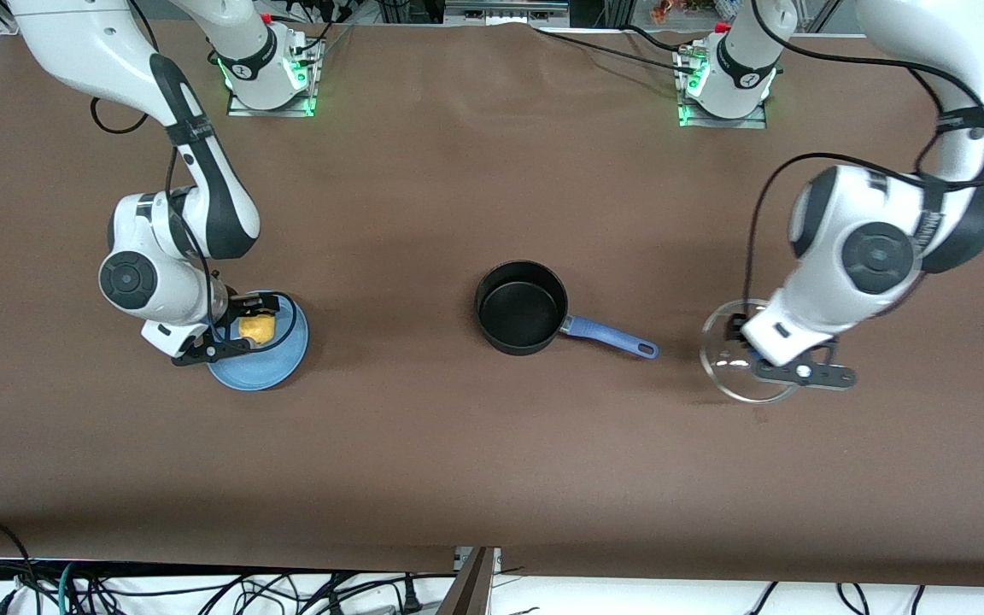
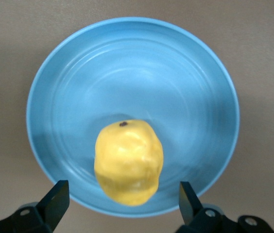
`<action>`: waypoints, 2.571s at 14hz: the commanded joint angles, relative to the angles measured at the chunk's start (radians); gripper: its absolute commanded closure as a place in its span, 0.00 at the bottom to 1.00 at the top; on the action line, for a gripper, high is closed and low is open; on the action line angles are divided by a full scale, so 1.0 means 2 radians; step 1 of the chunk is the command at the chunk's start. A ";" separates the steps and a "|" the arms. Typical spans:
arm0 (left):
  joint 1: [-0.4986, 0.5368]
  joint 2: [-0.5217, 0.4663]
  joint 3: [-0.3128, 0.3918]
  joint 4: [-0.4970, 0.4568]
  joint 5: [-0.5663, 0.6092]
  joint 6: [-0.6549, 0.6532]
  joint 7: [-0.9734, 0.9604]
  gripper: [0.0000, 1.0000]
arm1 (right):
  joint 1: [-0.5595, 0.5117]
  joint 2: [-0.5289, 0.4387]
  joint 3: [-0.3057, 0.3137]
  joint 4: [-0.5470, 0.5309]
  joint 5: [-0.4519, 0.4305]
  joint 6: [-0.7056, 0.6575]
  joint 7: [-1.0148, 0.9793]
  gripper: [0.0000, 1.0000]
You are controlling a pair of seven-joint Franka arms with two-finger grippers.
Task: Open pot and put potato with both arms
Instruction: 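Set the lid down with the left gripper while the right gripper grasps potato, then carry the yellow potato with the right gripper over the saucepan and release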
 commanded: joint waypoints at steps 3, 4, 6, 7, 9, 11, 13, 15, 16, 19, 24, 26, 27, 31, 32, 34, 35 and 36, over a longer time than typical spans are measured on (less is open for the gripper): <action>0.002 -0.014 0.117 -0.124 -0.072 0.155 0.187 0.42 | -0.004 0.016 0.001 -0.010 -0.001 0.014 -0.008 0.12; 0.002 -0.006 0.131 -0.151 -0.104 0.195 0.213 0.42 | -0.004 0.019 0.001 -0.011 -0.001 0.016 -0.008 0.17; 0.003 0.012 0.142 -0.174 -0.136 0.244 0.246 0.42 | -0.004 0.019 0.001 -0.012 -0.001 0.017 -0.008 0.25; 0.007 0.022 0.148 -0.176 -0.136 0.251 0.250 0.41 | -0.004 0.019 0.001 -0.012 -0.001 0.017 -0.008 0.37; 0.013 0.038 0.149 -0.176 -0.137 0.265 0.250 0.39 | -0.004 0.015 0.001 -0.007 -0.001 0.011 -0.010 0.56; 0.017 0.063 0.149 -0.174 -0.147 0.291 0.250 0.35 | -0.001 0.006 0.002 0.021 0.000 -0.025 -0.009 0.59; 0.025 0.072 0.148 -0.174 -0.150 0.298 0.248 0.28 | 0.009 0.005 0.006 0.083 0.005 -0.119 0.005 0.59; 0.023 0.055 0.148 -0.158 -0.168 0.254 0.240 0.00 | 0.030 0.008 0.006 0.139 0.012 -0.199 0.035 0.58; 0.022 0.039 0.148 -0.123 -0.168 0.178 0.238 0.00 | 0.045 0.009 0.006 0.157 0.026 -0.217 0.061 0.58; 0.022 0.035 0.148 0.032 -0.160 -0.064 0.185 0.00 | 0.103 0.009 0.006 0.187 0.069 -0.229 0.156 0.57; 0.017 0.000 0.140 0.178 -0.122 -0.260 0.089 0.00 | 0.214 0.067 0.015 0.257 0.134 -0.168 0.363 0.57; 0.014 -0.018 0.134 0.199 -0.121 -0.299 0.048 0.00 | 0.244 0.088 0.016 0.270 0.135 -0.116 0.423 0.51; 0.014 -0.028 0.119 0.200 -0.120 -0.308 0.032 0.00 | 0.257 0.095 0.017 0.271 0.135 -0.095 0.437 0.49; 0.018 -0.055 0.052 0.200 -0.054 -0.326 -0.007 0.00 | 0.302 0.126 0.016 0.270 0.134 -0.008 0.503 0.41; 0.022 -0.056 0.049 0.201 -0.057 -0.325 -0.005 0.00 | 0.301 0.125 0.016 0.270 0.134 -0.008 0.501 0.31; 0.022 -0.057 0.049 0.203 -0.060 -0.326 -0.006 0.00 | 0.299 0.121 0.015 0.270 0.133 -0.012 0.500 0.00; 0.020 -0.054 0.048 0.203 -0.067 -0.327 -0.007 0.00 | 0.295 0.119 0.012 0.270 0.134 -0.015 0.497 0.00; 0.019 -0.052 0.049 0.204 -0.080 -0.326 -0.009 0.00 | 0.287 0.107 0.012 0.268 0.132 -0.018 0.493 0.00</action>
